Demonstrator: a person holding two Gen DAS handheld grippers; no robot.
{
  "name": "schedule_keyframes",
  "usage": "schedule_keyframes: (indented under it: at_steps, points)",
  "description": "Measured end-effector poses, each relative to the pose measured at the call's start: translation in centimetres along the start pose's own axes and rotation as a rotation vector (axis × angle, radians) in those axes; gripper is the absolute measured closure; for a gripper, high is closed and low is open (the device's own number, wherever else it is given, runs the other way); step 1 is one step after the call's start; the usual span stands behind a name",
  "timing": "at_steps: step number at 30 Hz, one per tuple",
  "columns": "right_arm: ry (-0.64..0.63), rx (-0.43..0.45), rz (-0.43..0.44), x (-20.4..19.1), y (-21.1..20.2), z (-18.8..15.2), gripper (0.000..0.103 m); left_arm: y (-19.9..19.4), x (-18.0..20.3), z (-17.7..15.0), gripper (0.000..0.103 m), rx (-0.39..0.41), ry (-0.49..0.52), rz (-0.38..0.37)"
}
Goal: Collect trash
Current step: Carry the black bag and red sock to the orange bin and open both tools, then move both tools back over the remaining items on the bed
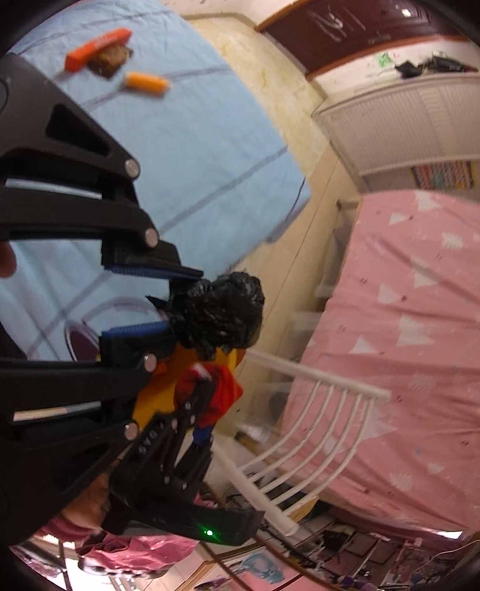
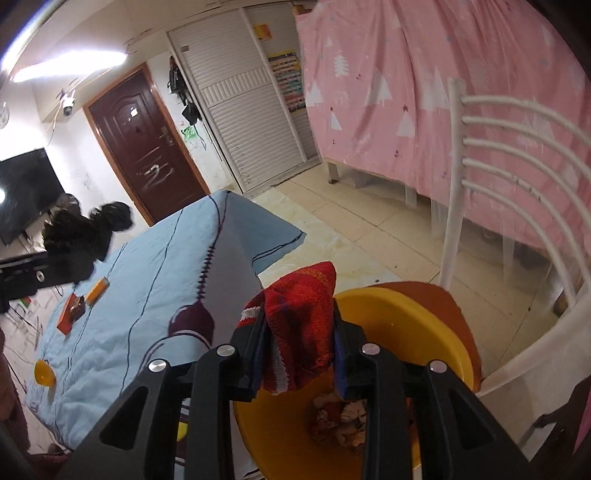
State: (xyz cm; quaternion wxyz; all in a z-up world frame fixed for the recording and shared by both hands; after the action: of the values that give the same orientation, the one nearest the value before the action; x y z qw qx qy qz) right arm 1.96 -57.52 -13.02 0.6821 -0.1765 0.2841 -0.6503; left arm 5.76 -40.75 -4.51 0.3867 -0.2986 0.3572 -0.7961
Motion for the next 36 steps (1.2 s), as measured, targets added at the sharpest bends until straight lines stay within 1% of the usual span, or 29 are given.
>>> schedule_keyframes:
  at_steps: [2, 4, 5, 6, 7, 8, 10, 12, 13, 17, 22, 28, 32, 36]
  points:
    - [0.011, -0.004, 0.011, 0.3, 0.4, -0.1, 0.068, 1.3, 1.3, -0.2, 0.083, -0.034, 0.017, -0.009]
    - [0.016, -0.004, 0.007, 0.8, 0.5, -0.4, 0.055, 2.2, 2.3, -0.3, 0.083, -0.064, 0.022, -0.021]
    - [0.016, -0.002, -0.001, 1.1, 0.5, -0.5, 0.052, 2.6, 2.9, -0.3, 0.083, -0.075, 0.026, -0.027]
    - [0.016, 0.002, -0.008, 1.3, 0.3, -0.6, 0.046, 3.1, 3.6, -0.3, 0.083, -0.09, 0.032, -0.035]
    - [0.02, 0.007, -0.01, 1.6, 0.2, -0.6, 0.041, 3.3, 4.1, -0.4, 0.081, -0.093, 0.037, -0.039]
    - [0.025, 0.01, -0.012, 1.9, 0.0, -0.6, 0.04, 3.5, 4.7, -0.5, 0.079, -0.095, 0.047, -0.04]
    - [0.038, 0.019, -0.018, 2.4, -0.3, -0.6, 0.037, 3.6, 5.5, -0.5, 0.071, -0.101, 0.051, -0.047]
    - [0.046, 0.025, -0.025, 2.8, -0.6, -0.6, 0.037, 3.4, 5.9, -0.4, 0.043, -0.098, 0.05, -0.053]
    - [0.049, 0.027, -0.026, 2.9, -0.8, -0.7, 0.036, 3.1, 6.0, -0.4, 0.039, -0.088, 0.05, -0.055]
    - [0.053, 0.03, -0.032, 3.0, -1.1, -0.7, 0.036, 2.3, 6.3, -0.2, 0.031, -0.077, 0.039, -0.064]
    - [0.028, 0.03, -0.019, 1.8, -1.0, -0.1, 0.036, 0.6, 5.4, 0.0, 0.031, -0.046, 0.02, -0.065]
    - [-0.024, 0.044, 0.016, -1.0, -1.0, 1.7, 0.036, -1.8, 3.1, 0.3, 0.031, 0.004, -0.014, -0.06]
    - [-0.083, 0.045, 0.048, -4.3, -0.4, 3.4, 0.034, -3.5, 0.7, 0.4, 0.031, 0.03, -0.028, -0.022]
    - [-0.144, 0.044, 0.09, -7.9, 0.2, 4.7, 0.031, -5.4, -2.7, 0.6, 0.031, 0.066, -0.061, 0.019]
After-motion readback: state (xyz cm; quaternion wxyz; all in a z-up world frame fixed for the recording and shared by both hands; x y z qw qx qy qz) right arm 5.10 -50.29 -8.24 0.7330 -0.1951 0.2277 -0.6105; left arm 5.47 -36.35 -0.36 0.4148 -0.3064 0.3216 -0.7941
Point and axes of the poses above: each gripper's, at about its wrist camera, not at the fingertips, and y roughly the way its jaws point, x to its right, z to its top, the point moved 7 cm from there along y, roughly the way its jaws point, and after that the axes turned 12 degrees about -y, right-handed, at the moved point
